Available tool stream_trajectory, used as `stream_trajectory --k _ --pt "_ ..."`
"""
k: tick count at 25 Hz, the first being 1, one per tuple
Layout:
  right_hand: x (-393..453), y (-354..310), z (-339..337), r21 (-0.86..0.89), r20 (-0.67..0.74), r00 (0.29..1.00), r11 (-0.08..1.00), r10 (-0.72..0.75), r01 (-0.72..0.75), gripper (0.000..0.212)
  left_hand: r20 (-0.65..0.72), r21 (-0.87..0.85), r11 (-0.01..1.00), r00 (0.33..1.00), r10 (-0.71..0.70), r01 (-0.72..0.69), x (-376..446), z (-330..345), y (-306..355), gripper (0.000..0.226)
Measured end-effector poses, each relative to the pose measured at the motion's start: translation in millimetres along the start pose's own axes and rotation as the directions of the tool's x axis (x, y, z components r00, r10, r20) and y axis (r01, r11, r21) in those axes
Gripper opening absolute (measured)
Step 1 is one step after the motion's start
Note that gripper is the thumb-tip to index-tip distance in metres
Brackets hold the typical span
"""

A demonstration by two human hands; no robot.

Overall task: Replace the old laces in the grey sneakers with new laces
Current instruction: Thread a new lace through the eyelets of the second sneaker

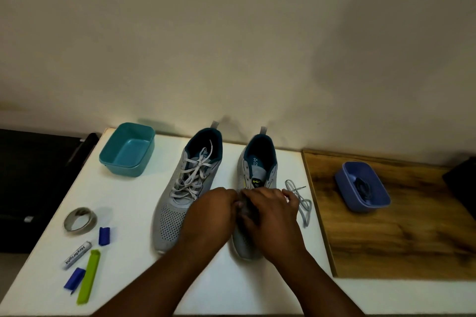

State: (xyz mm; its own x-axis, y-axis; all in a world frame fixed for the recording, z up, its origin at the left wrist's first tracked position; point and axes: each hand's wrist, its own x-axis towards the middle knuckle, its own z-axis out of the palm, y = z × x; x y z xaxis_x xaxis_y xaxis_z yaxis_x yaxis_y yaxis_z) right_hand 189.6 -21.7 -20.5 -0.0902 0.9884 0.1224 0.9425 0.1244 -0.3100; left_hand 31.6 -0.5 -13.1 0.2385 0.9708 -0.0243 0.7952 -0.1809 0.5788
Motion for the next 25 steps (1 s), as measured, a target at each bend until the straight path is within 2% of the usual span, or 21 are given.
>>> stream_trajectory --k 2,4,6,9,10,12,14,16,18,21,23,25 --pt "0.8 0.8 -3.0 -0.036 0.006 1.000 0.999 0.015 -0.015 0.046 -0.031 0.072 0.996 0.998 -0.046 0.049 0.5 -26.4 -1.1 0.018" --pt "1.0 4.0 -3.6 -0.028 0.022 0.999 0.998 0.048 -0.048 0.048 -0.116 0.122 0.979 0.982 -0.146 0.160 -3.8 -60.0 -16.6 0.013" --pt "0.0 3.1 -5.4 0.023 0.036 0.997 0.998 0.061 -0.062 0.050 -0.074 0.123 0.966 0.973 -0.220 0.228 -14.1 -85.2 -30.5 0.012" --pt "-1.5 -3.5 -9.5 0.107 0.030 0.995 0.989 0.100 -0.103 0.057 0.126 -0.131 0.969 0.973 -0.195 0.211 -26.2 -77.7 -14.1 0.014" --pt "-1.9 -5.2 -11.0 0.137 0.026 0.991 0.982 0.128 -0.130 0.060 0.126 -0.221 0.956 0.977 -0.171 0.196 -28.0 -68.7 -5.5 0.015" --pt "-3.2 -5.3 -11.3 0.175 0.000 0.986 0.971 0.165 -0.162 0.066 0.020 -0.337 0.928 0.986 -0.163 0.160 -25.6 -57.0 4.7 0.013" --pt "-3.9 0.9 -10.2 0.145 -0.058 0.979 0.972 0.197 -0.187 0.070 -0.058 -0.279 0.947 0.982 -0.180 0.157 -19.9 -51.4 5.9 0.015" --pt "-4.9 8.7 -9.4 0.135 -0.049 0.965 0.959 0.259 -0.251 0.070 -0.122 -0.072 0.989 0.984 -0.134 0.126 -17.9 -40.0 7.9 0.043" --pt "-6.3 11.6 -7.2 0.187 -0.016 0.966 0.950 0.258 -0.250 0.058 -0.141 -0.035 0.995 0.985 -0.099 0.095 -17.0 -22.8 15.4 0.058" --pt "-4.8 7.6 0.9 0.173 -0.015 0.981 0.966 0.196 -0.190 0.052 -0.076 -0.135 0.984 0.989 -0.127 0.116 -6.8 -8.8 16.4 0.043" --pt "-2.8 7.6 4.9 0.127 -0.036 0.980 0.974 0.195 -0.189 0.046 -0.043 -0.089 0.990 0.993 -0.110 0.106 -0.8 -5.8 9.2 0.027" --pt "-2.0 9.8 4.8 0.088 -0.059 0.979 0.978 0.195 -0.189 0.039 -0.033 -0.070 0.994 0.995 -0.089 0.087 2.2 -5.2 2.0 0.024"
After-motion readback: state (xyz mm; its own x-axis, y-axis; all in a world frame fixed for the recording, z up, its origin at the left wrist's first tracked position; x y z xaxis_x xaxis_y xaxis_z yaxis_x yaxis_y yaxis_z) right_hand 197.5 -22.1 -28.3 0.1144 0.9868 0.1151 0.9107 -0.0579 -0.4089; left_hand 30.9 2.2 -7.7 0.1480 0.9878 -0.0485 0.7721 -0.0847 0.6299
